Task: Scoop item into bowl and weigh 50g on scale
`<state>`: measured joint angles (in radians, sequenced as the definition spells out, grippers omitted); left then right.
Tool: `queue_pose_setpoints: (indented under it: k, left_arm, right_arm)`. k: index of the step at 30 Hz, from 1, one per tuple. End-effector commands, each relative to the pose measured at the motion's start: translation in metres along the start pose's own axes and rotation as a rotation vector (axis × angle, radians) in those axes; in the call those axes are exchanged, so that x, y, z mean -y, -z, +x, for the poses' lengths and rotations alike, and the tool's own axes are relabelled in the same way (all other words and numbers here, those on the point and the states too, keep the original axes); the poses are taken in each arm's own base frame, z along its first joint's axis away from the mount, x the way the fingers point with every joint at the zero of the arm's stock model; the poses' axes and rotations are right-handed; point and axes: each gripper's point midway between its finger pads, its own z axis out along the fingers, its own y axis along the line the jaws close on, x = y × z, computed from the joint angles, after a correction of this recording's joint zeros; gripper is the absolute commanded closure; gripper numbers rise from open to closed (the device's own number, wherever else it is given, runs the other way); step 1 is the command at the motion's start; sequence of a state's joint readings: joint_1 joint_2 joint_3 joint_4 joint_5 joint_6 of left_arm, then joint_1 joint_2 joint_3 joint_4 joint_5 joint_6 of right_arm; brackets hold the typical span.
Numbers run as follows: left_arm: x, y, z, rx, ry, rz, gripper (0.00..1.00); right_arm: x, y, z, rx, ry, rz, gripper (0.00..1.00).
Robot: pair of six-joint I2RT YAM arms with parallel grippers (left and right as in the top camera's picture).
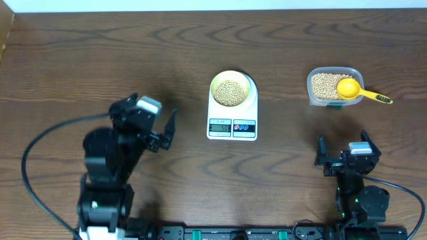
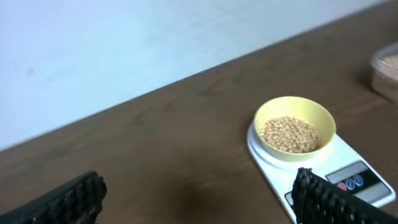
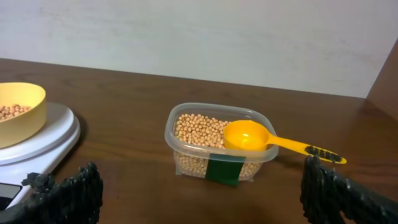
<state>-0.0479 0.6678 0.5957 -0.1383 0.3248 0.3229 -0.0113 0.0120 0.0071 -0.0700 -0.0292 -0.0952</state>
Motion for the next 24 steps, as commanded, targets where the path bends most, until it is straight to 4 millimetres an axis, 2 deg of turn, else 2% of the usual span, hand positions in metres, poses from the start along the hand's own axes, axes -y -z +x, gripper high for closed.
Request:
queue_pose_setpoints:
  k: [1,3,10,24]
  left_arm:
    - [-0.009,0.012,0.012,0.053,0.102,-0.100,0.02]
    - [-0.016,0.021,0.015,0.112,0.134,-0.167,0.02]
    - [-0.020,0.039,0.036,0.213,0.181,-0.258,0.02]
    - [-0.021,0.044,0.068,0.283,0.186,-0.326,0.02]
  right_arm:
    - [0.001,0.000,0.000,0.000,0.010,0.006,0.01]
    - [0.001,0.000,0.000,0.000,0.010,0.006,0.01]
    - [0.001,0.000,0.000,0.000,0.010,0.006,0.01]
    - [0.001,0.000,0.001,0.000,0.010,0.006,0.01]
